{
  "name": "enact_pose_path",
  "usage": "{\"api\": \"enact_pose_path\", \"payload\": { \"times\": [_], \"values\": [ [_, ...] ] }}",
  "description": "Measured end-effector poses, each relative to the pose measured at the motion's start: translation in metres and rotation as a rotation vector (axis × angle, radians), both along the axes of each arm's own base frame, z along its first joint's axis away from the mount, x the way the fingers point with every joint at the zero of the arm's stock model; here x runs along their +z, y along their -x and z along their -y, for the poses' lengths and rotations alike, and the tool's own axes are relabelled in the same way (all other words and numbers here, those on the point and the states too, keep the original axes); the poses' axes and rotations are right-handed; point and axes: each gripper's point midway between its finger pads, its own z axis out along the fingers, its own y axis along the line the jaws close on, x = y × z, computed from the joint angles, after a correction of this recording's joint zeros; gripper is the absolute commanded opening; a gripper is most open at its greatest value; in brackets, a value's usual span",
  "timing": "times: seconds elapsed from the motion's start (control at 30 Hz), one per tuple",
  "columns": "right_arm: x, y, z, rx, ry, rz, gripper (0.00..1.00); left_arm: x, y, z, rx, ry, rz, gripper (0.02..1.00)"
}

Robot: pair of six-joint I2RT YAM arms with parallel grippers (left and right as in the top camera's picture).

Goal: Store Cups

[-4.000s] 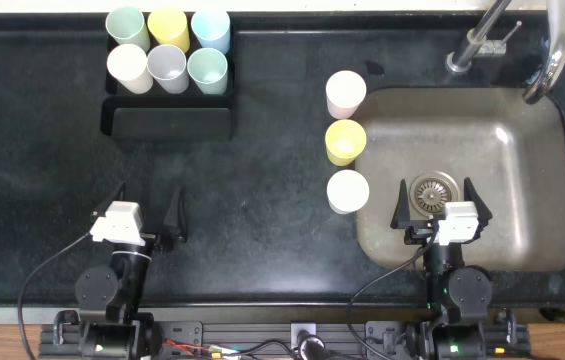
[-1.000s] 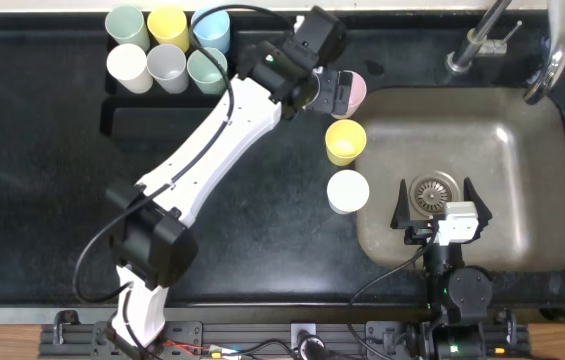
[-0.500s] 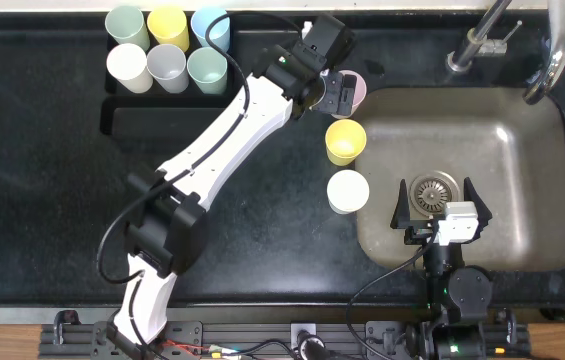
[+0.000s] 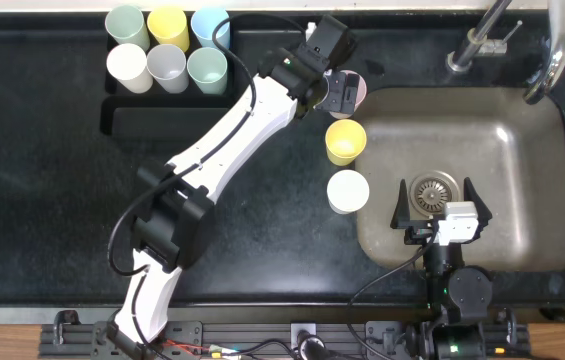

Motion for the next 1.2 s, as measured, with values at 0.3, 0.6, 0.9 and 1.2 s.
{"api": "enact_pose_path", "payload": {
  "times": [0.3, 0.6, 0.9, 1.2],
  "values": [
    [0.000, 0.000, 0.000, 0.000, 0.000, 0.000, 0.996, -0.018, -0.008, -0.003, 0.016, -0.006, -0.013, 0.998],
    [0.000, 0.000, 0.000, 0.000, 0.000, 0.000, 0.996, -0.024, -0.013, 0.000, 0.020, 0.001, -0.006, 0.036],
    [0.000, 0.000, 0.000, 0.000, 0.000, 0.000, 0.998, -0.016, -0.022, 0.008, 0.011, 0.032, 0.038, 0.036],
    [0.000, 0.000, 0.000, 0.000, 0.000, 0.000, 0.996, 0.027, -0.007, -0.029, 0.039, -0.050, -0.009, 0.036]
  ]
}}
